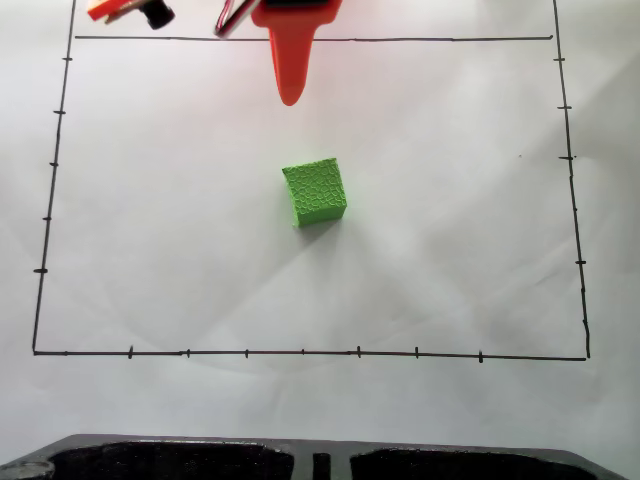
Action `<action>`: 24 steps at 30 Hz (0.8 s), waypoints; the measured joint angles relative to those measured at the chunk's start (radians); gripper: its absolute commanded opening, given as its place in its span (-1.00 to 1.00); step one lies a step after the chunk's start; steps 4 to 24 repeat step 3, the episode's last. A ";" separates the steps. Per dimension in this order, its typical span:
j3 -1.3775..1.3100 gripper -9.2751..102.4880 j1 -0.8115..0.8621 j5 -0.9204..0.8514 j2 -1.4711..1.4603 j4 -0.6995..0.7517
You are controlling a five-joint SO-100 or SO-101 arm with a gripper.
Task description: Grasp the colored block, Place it on the black dot, and then return the arm to the default position.
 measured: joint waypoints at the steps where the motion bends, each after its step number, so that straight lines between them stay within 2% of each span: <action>1: 0.000 -0.83 0.002 0.000 0.000 0.000; 24: 0.000 -0.83 0.002 0.000 0.000 0.000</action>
